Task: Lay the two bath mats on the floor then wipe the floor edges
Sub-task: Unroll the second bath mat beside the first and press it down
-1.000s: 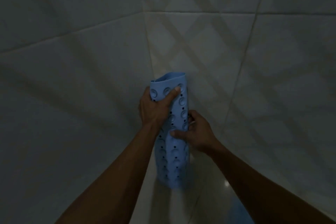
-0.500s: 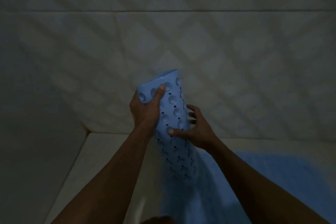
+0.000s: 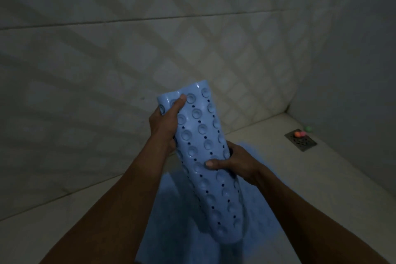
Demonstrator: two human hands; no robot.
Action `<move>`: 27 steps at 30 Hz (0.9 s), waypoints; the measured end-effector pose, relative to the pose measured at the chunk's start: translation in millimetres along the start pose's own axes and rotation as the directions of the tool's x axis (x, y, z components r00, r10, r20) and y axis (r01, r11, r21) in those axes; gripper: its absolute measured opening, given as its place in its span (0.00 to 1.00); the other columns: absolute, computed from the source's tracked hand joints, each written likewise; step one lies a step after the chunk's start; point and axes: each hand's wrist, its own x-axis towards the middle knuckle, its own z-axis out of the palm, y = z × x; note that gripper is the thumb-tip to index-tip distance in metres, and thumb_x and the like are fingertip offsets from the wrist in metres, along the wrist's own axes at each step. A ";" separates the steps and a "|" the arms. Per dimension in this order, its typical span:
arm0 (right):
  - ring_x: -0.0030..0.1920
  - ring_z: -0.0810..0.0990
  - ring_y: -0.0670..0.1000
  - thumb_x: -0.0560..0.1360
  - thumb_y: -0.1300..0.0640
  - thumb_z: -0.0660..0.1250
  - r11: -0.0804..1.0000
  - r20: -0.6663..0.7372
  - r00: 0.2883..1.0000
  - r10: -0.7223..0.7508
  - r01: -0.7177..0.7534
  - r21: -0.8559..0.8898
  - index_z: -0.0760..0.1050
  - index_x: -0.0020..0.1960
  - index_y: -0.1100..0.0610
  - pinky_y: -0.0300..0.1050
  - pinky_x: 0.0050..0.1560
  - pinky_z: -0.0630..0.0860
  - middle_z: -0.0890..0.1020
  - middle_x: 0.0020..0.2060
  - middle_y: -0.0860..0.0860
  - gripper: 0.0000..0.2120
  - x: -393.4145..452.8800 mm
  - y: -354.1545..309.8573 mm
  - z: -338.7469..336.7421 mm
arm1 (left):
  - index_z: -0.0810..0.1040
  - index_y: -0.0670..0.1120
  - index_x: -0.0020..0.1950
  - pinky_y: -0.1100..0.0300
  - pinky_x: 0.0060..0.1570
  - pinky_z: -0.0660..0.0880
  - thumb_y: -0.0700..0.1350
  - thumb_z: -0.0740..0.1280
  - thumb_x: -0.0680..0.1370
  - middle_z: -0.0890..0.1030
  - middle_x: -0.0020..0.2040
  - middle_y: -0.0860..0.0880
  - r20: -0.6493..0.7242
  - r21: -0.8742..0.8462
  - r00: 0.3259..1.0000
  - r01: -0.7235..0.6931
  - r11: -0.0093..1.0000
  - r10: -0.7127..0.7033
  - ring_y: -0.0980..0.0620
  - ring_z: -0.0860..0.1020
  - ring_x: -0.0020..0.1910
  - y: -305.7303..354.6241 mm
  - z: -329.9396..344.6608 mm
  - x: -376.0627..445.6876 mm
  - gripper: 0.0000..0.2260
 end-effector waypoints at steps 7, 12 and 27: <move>0.54 0.85 0.49 0.72 0.42 0.76 0.995 -0.306 0.946 -0.102 0.092 -0.048 0.81 0.58 0.52 0.57 0.58 0.81 0.86 0.53 0.49 0.20 -51.5 40.4 -77.9 | 0.84 0.45 0.53 0.50 0.44 0.84 0.57 0.82 0.66 0.87 0.47 0.46 -0.023 0.057 0.998 0.052 0.997 -0.051 0.47 0.87 0.43 -50.0 102.0 -16.0 0.23; 0.52 0.85 0.44 0.74 0.42 0.73 0.995 -0.328 0.940 -0.098 0.101 -0.006 0.82 0.55 0.46 0.51 0.57 0.81 0.86 0.51 0.44 0.13 -86.6 61.8 -135.5 | 0.83 0.45 0.59 0.49 0.48 0.84 0.64 0.79 0.65 0.87 0.50 0.46 0.060 0.161 0.997 0.031 0.986 -0.041 0.48 0.87 0.46 -94.6 167.4 -30.1 0.31; 0.56 0.85 0.53 0.76 0.41 0.69 0.922 0.025 0.999 0.026 -0.034 0.385 0.79 0.65 0.50 0.57 0.61 0.79 0.85 0.57 0.51 0.21 -110.5 97.5 -225.7 | 0.73 0.52 0.73 0.52 0.50 0.84 0.76 0.67 0.67 0.83 0.62 0.48 -0.144 0.363 0.988 0.104 0.926 -0.054 0.50 0.85 0.53 -214.6 215.1 -140.5 0.42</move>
